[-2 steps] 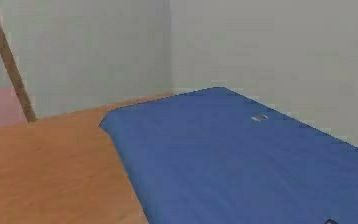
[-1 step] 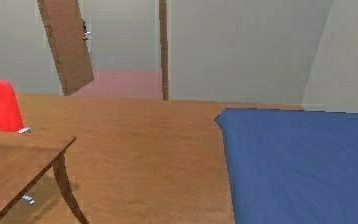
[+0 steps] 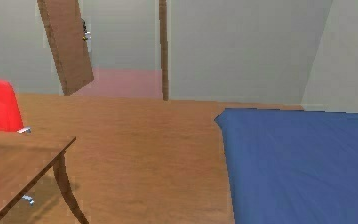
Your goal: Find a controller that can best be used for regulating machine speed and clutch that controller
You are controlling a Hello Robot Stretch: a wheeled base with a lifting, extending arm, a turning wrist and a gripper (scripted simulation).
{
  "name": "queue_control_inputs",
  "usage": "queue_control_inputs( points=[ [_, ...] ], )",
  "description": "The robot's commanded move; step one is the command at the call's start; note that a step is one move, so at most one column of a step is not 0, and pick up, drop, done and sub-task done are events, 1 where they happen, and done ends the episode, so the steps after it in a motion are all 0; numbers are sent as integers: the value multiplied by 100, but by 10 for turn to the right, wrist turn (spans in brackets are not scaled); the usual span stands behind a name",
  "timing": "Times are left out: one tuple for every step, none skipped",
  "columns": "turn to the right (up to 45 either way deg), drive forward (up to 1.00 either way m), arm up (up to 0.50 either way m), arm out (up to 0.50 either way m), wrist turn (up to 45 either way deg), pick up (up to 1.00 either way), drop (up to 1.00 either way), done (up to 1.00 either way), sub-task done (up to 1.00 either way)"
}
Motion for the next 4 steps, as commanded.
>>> queue_control_inputs(
  points=[
    [0,0,18,0,0,0,0,0,0],
    [0,0,0,44,0,0,0,0,0],
    [0,0,0,0,450,0,0,0,0],
    [0,0,0,0,450,0,0,0,0]
  ],
)
